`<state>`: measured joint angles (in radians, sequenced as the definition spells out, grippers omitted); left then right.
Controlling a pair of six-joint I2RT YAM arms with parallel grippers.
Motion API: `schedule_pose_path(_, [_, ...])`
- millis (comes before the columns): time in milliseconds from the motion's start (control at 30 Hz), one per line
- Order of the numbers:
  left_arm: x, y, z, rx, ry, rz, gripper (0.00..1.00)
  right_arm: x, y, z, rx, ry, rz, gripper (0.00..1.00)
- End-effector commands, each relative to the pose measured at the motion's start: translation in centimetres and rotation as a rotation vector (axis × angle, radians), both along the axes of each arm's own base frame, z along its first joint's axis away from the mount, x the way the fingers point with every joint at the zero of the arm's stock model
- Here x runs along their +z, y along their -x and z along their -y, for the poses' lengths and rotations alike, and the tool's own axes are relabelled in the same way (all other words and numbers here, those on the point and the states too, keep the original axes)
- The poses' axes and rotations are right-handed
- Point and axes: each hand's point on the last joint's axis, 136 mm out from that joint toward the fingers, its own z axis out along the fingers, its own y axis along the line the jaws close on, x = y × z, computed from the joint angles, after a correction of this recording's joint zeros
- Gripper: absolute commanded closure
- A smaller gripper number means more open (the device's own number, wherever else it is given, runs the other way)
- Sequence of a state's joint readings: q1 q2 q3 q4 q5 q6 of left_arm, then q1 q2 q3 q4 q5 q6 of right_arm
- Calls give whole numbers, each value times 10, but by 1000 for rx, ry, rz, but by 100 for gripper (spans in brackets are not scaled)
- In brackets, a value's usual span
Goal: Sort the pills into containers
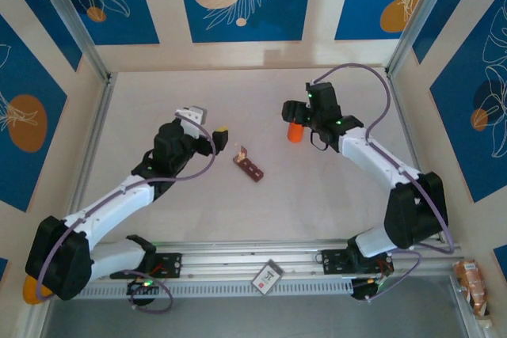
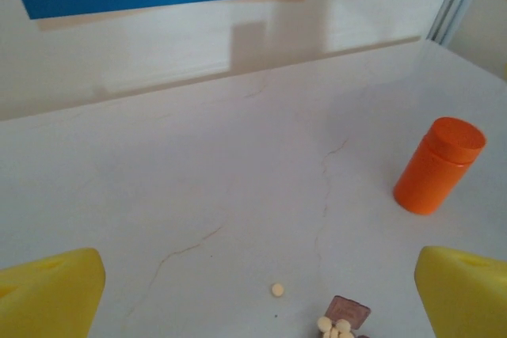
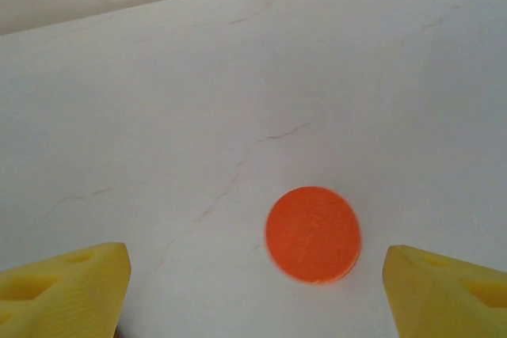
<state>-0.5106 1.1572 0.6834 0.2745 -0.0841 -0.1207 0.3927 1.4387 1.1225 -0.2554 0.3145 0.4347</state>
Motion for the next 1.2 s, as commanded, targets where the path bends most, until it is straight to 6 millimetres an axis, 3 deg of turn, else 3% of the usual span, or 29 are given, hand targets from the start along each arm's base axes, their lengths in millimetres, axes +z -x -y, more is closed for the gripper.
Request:
schedule_pose_path(0, [10,-12,-8,52,-31,31,0,-1,36,-35,207,-2,-73,17])
schedule_pose_path(100, [9,-20,-9,81,-26,31,0,-17,63,-61,339,38,-124,17])
schedule_pose_path(233, [8,-31,-8,103,0,0,0,-57,96,-86,470,122,-178,16])
schedule_pose_path(533, [13,-44,-15,168,16,-30,0,-135,141,-107,578,343,-295,13])
schedule_pose_path(833, [8,-48,-18,175,20,-39,0,-174,133,-110,561,409,-368,11])
schedule_pose_path(1167, [5,-51,-17,171,21,-44,0,-183,106,-93,494,386,-399,11])
